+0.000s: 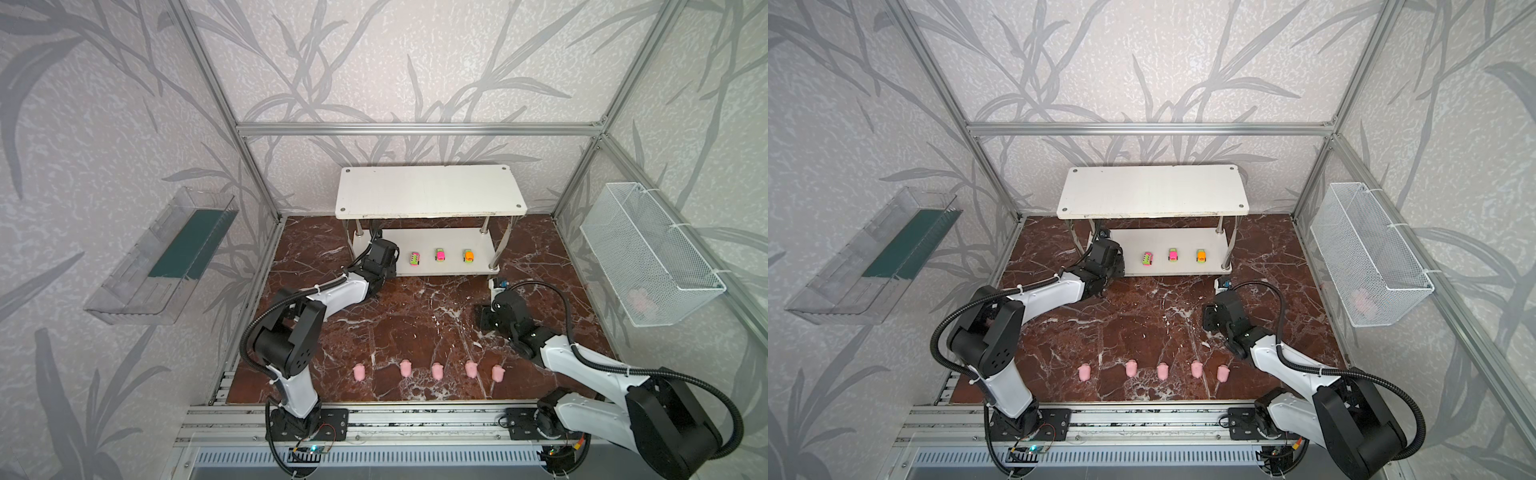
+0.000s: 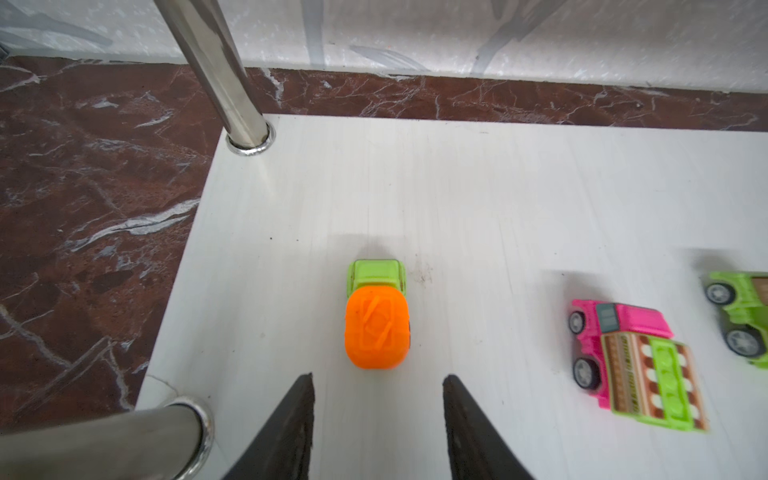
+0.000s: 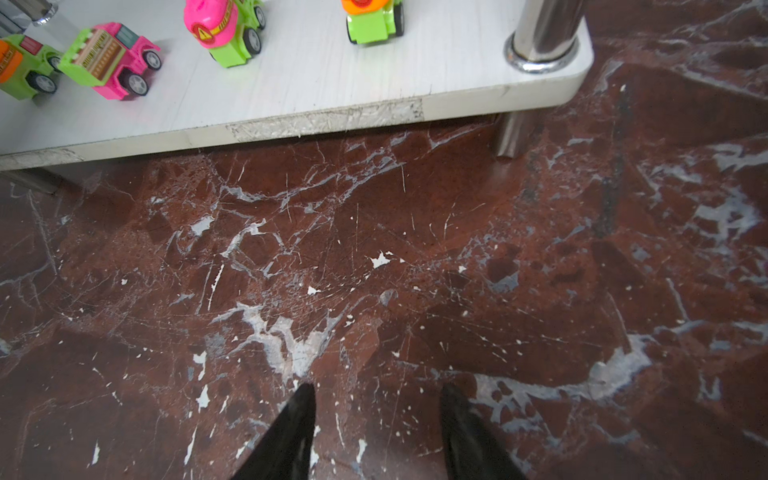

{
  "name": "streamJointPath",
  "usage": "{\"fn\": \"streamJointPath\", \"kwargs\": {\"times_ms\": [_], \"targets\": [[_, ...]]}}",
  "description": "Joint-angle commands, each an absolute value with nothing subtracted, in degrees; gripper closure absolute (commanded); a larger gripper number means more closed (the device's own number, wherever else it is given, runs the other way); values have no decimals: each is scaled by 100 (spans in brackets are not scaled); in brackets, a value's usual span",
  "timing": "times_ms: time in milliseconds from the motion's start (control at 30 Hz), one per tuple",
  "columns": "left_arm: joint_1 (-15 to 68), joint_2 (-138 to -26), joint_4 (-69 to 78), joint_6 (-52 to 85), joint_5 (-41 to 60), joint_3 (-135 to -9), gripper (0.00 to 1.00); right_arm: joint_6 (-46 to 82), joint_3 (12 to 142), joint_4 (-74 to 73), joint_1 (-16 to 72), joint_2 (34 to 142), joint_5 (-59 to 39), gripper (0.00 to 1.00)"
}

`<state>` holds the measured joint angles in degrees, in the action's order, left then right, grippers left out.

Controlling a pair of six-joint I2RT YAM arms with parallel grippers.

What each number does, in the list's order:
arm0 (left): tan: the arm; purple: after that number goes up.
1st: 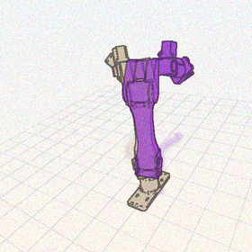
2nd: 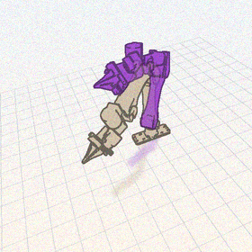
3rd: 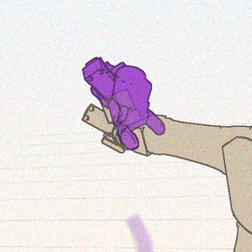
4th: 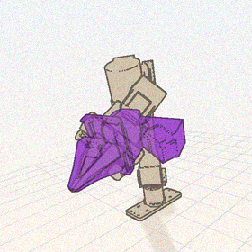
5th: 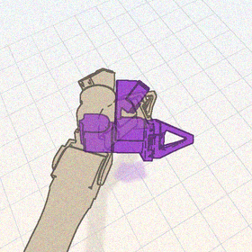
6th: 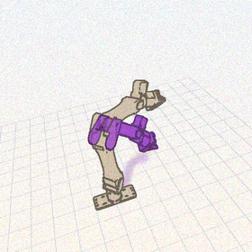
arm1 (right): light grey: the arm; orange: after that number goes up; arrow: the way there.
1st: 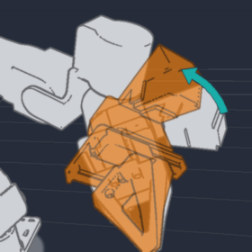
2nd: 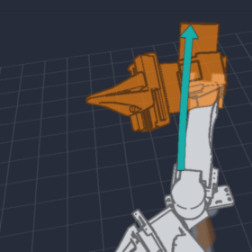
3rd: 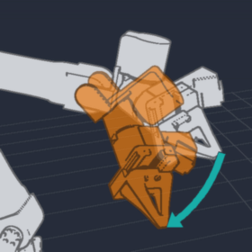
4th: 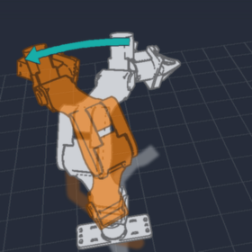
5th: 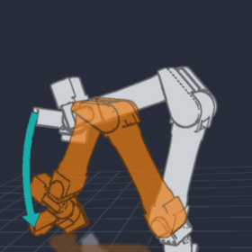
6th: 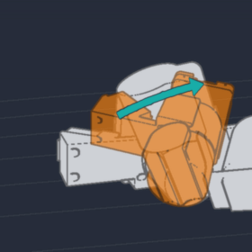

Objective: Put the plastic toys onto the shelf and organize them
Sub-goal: 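Lower the car onto the lower shelf's near end and open the left gripper, then withdraw the left gripper while the right gripper moves over the pink pigs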

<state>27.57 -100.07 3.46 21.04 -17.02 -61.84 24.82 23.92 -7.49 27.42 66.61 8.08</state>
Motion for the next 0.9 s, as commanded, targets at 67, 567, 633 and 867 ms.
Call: {"fn": "streamJointPath", "kwargs": {"times_ms": [67, 567, 633, 867], "targets": [[2820, -9373, 500, 2205, -1530, -5857, 50, 2461, 2435, -832, 2724, 6732, 846, 50], [3612, -7861, 282, 2423, -1908, -4861, 49, 2584, 2448, -311, 2724, 6160, 872, 50], [3780, -7594, 209, 2466, -1992, -4713, 49, 2691, 2400, 43, 2721, 5737, 894, 50], [4078, -6709, 98, 2615, -2227, -4198, 49, 3478, 2408, 2310, 2916, 4161, 1054, 50]]}}
